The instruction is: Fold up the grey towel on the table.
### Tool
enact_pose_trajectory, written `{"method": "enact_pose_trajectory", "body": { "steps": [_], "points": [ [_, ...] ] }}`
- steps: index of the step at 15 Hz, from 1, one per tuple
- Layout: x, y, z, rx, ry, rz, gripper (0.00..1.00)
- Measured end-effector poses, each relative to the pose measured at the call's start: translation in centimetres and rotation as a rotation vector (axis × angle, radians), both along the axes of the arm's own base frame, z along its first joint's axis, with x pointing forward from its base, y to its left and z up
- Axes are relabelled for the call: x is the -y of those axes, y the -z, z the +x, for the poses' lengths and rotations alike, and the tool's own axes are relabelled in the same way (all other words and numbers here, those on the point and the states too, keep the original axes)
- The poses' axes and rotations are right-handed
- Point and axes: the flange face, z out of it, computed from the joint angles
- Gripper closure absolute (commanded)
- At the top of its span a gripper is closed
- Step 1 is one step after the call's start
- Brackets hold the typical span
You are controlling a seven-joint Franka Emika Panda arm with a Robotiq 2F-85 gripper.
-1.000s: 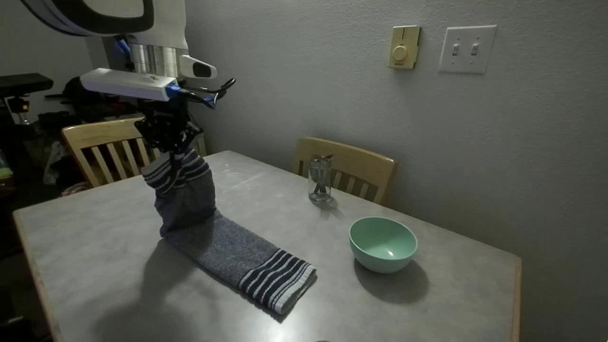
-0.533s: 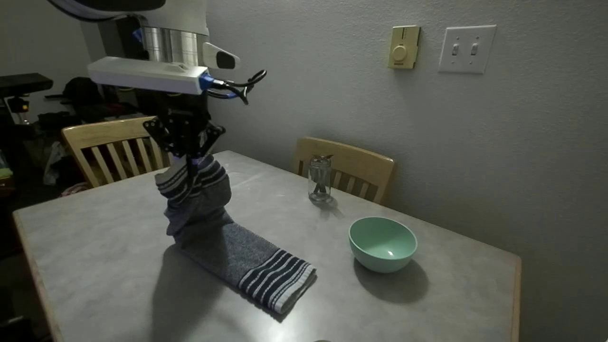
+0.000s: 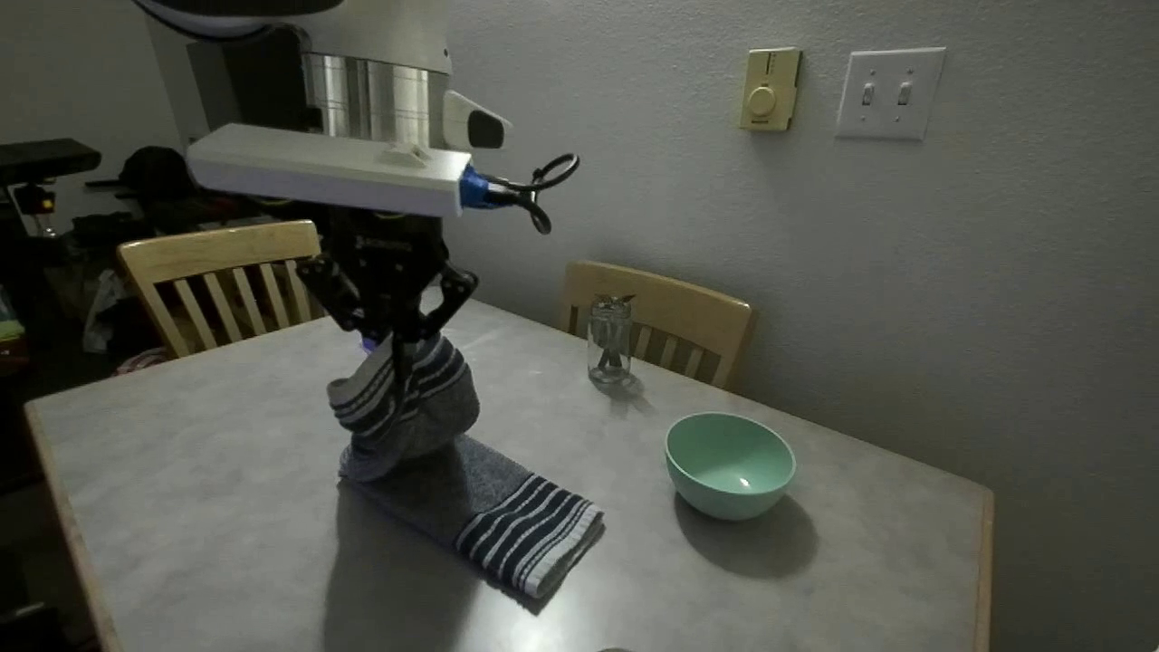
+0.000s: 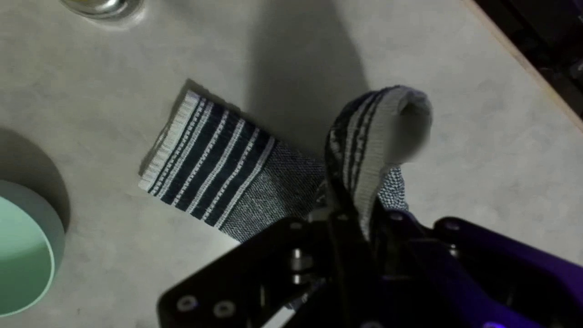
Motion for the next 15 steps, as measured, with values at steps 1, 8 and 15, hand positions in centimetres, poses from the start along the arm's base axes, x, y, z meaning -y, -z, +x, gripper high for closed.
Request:
{"method": "enact_pose_trajectory", "body": {
  "steps": [1,8,15],
  "points": [
    [1.2,0.5,-0.1,0.003,0.002,0.006,0.98],
    [7.1,3.3,0.0,0.015,0.032,0.050,0.98],
    [7.7,3.8,2.5,0.030,0.094,0.066,0.52]
  ]
}}
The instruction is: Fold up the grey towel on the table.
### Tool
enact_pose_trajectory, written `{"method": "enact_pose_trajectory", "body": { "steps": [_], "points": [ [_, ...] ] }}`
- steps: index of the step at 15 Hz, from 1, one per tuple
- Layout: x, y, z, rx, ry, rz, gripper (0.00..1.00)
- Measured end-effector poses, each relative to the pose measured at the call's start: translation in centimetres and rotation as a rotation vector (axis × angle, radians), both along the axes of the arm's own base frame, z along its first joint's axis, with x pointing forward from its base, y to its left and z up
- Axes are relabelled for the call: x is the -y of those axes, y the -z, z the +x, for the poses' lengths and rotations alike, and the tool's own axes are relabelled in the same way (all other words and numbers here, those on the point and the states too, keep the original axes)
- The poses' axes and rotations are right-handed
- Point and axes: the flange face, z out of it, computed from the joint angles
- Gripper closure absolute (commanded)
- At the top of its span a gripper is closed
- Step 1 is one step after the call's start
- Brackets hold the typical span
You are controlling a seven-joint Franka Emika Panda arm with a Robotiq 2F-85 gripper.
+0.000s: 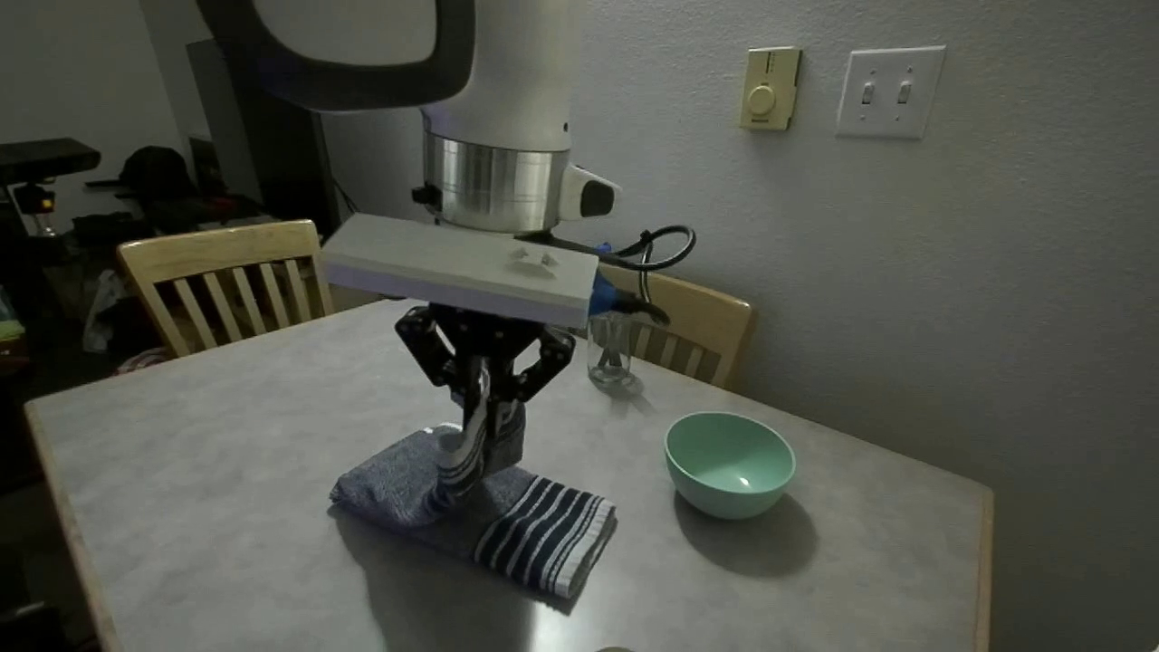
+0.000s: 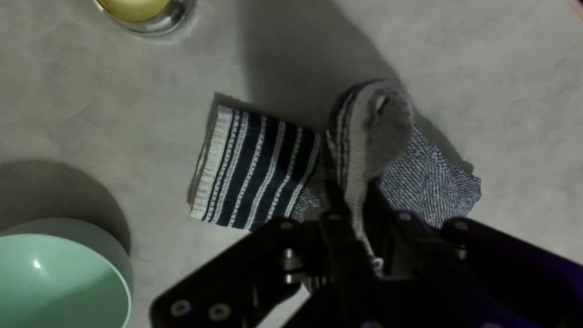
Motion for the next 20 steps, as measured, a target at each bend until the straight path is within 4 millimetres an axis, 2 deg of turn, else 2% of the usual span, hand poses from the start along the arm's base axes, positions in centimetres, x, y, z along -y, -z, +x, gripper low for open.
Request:
{"method": "enact_pose_trajectory", "body": {
  "steps": [7,11,14,20],
  "points": [
    [-1.3,-0.6,2.5,0.047,0.039,-0.032,0.01],
    [-2.4,-1.4,3.2,0.067,0.058,-0.058,0.00],
    [-3.4,-3.1,3.1,0.073,0.107,-0.100,0.00],
    [-5.8,-7.0,1.0,0.098,0.318,-0.174,0.00]
  ]
}}
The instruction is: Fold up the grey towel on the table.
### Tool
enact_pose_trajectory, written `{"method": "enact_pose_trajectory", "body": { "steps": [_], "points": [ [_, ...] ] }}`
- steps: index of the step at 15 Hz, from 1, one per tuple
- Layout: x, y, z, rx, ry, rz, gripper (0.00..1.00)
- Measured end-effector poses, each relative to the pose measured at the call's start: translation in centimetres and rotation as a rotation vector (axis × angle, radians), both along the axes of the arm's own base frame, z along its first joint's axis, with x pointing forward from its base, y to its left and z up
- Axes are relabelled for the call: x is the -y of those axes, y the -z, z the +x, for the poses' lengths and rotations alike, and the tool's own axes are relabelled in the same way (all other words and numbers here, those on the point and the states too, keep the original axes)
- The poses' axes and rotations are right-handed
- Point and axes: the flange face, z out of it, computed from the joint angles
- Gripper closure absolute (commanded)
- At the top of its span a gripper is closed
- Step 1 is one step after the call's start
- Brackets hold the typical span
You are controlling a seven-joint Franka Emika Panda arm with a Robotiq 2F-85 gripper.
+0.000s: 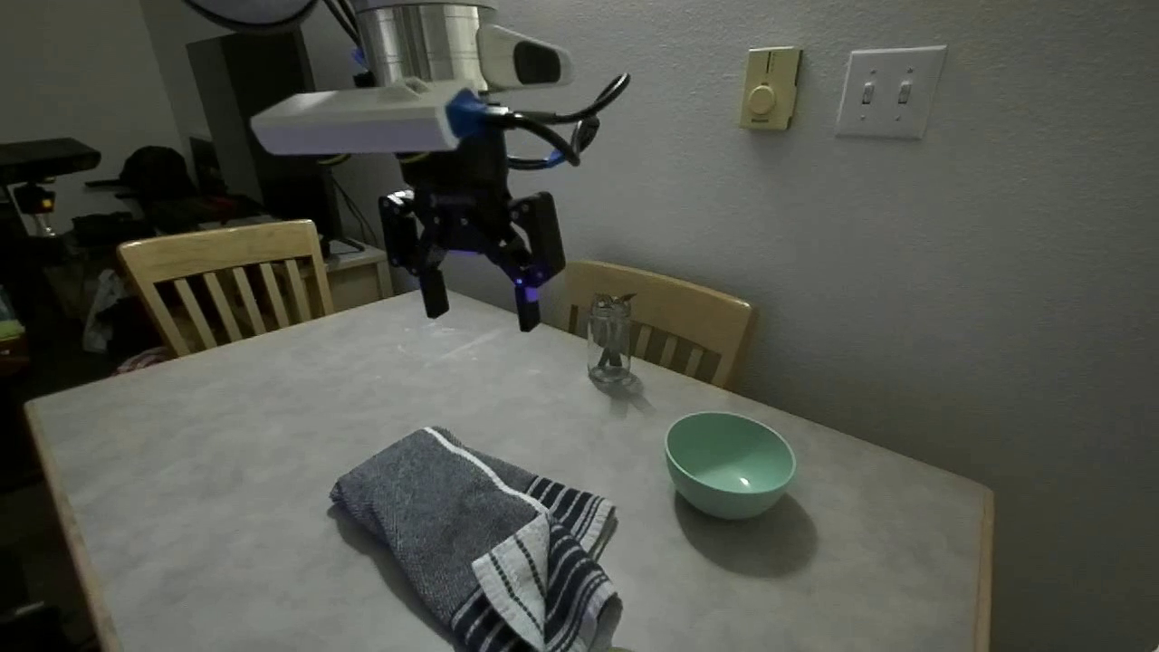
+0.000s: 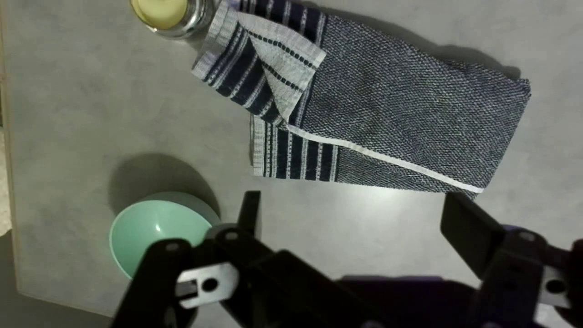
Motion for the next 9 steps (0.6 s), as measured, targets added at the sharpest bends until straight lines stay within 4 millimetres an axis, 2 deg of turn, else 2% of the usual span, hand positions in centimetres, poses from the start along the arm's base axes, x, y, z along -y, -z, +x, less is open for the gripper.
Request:
{"method": "enact_pose_trajectory", "body": {
  "steps": [3,9],
  "points": [
    [-1.7,-1.3,-1.0,0.018,0.099,-0.011,0.00],
    [-5.6,-4.5,-1.7,0.075,0.269,-0.016,0.00]
  ]
}}
